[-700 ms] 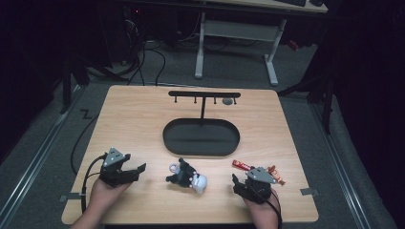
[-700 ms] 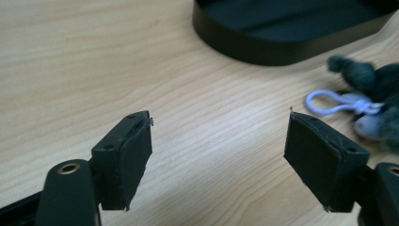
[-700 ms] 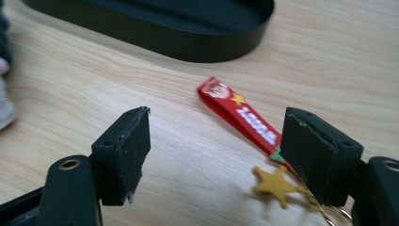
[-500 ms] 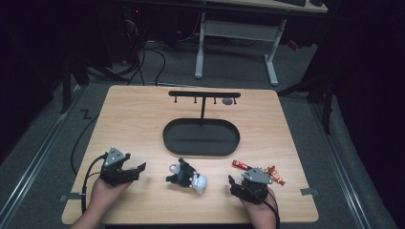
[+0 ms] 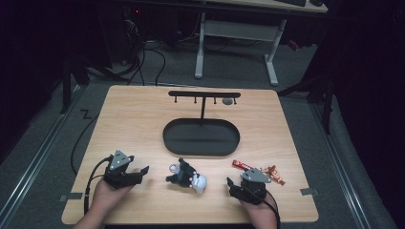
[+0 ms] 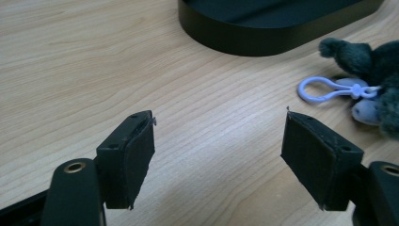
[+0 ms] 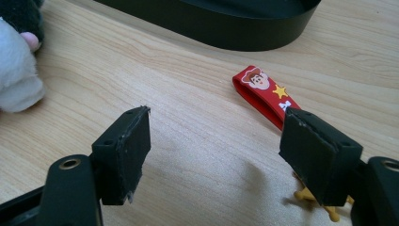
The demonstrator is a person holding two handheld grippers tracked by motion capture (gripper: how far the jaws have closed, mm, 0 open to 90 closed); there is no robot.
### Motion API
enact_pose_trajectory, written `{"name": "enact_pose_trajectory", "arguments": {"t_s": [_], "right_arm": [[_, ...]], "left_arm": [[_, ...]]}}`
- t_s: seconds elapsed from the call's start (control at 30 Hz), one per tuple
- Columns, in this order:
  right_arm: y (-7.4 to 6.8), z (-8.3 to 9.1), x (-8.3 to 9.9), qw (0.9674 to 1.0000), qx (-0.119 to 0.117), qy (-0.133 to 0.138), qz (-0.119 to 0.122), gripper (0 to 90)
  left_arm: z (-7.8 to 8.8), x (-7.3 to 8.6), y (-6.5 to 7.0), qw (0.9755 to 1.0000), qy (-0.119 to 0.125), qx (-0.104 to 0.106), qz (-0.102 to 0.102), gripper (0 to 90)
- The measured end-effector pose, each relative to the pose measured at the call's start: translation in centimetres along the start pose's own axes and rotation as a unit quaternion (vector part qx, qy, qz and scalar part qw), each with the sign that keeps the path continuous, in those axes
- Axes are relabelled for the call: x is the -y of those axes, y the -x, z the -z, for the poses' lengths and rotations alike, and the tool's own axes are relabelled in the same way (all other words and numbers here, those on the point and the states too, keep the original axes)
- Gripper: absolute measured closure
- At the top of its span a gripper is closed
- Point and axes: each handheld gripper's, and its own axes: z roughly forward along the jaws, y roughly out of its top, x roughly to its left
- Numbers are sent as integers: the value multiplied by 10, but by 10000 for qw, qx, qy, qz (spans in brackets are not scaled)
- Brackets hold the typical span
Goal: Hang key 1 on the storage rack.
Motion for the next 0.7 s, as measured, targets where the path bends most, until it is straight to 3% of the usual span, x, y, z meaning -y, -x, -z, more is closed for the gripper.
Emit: {"name": "enact_pose_trajectory", "arguments": {"t_s": [0.2, 0.7], "right_arm": [[-1, 0, -1, 10000, -62, 11, -41, 246], [-7, 1, -7, 9993, -361, -112, 77, 310]], "left_arm": [[-1, 1, 4, 9997, -82, -6, -216, 267], [-3, 0, 8, 9994, -133, 86, -298, 267]]}}
